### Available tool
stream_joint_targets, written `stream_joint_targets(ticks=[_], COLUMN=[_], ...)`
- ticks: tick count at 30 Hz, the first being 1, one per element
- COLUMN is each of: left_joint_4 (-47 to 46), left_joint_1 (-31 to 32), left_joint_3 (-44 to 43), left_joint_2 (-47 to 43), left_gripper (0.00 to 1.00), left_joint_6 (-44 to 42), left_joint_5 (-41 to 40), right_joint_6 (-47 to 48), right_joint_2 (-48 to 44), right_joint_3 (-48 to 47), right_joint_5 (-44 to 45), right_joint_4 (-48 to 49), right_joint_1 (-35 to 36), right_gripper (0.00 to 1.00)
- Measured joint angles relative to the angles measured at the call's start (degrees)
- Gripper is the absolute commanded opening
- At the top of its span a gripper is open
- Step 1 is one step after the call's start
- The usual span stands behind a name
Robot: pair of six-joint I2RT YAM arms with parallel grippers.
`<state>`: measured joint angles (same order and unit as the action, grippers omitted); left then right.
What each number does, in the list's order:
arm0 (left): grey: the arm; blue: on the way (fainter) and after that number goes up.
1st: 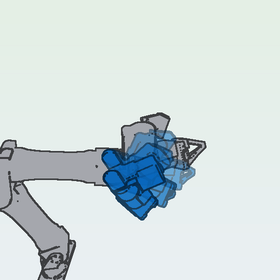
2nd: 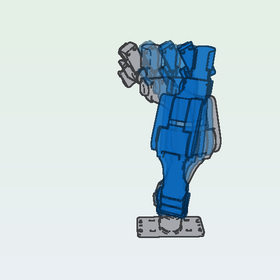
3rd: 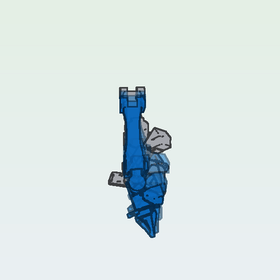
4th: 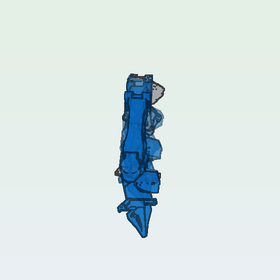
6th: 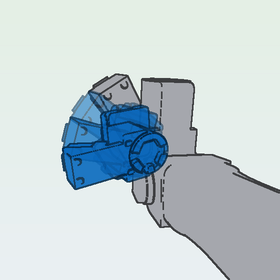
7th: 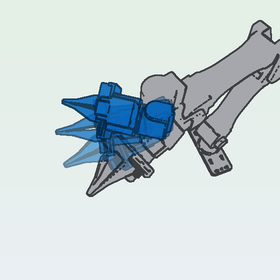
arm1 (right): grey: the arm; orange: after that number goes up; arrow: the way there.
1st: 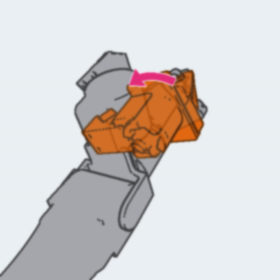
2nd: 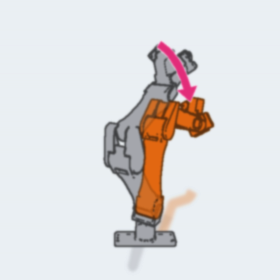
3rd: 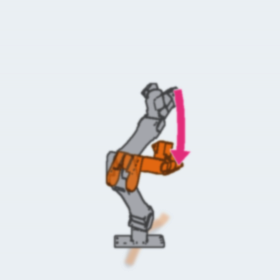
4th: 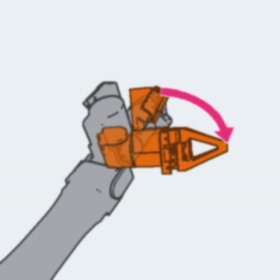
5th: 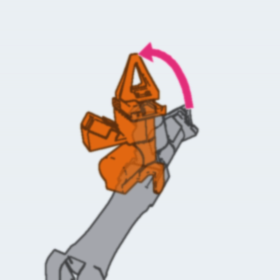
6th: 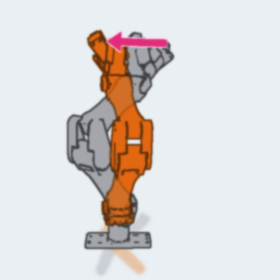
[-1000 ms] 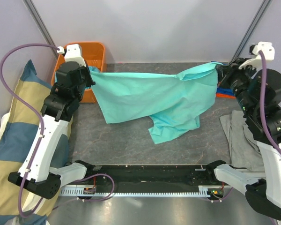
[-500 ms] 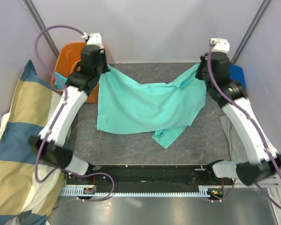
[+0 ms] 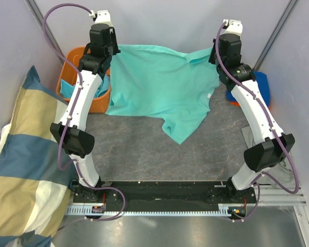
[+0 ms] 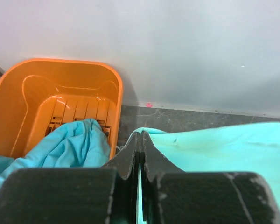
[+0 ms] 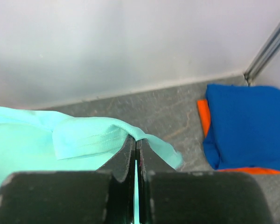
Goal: Fold and stack the t-shirts
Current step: Flatten the tshirt out
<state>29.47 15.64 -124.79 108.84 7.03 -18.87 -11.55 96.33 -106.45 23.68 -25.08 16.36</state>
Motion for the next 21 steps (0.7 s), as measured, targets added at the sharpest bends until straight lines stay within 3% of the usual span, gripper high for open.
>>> stream_joint_targets(ticks=[12, 21], left_joint_4=[0.61, 3.54], left_joint_1=[0.04, 0.2], left_joint_3=[6.64, 19.74], left_joint_2=[-13.51, -32.83], left_gripper=[0.02, 0.02], left_joint_6=[0.0, 0.9], left_joint_5=[1.46, 5.07], right_joint_6=[1.11, 0.83], right_joint_2=[-12.68, -22.99], right_joint_3=[-3.15, -4.22], right_joint_5=[-2.25, -4.92], right_joint_4=[-3.52, -12.0], right_joint_1=[0.02, 0.02], right_gripper=[0.0, 0.0])
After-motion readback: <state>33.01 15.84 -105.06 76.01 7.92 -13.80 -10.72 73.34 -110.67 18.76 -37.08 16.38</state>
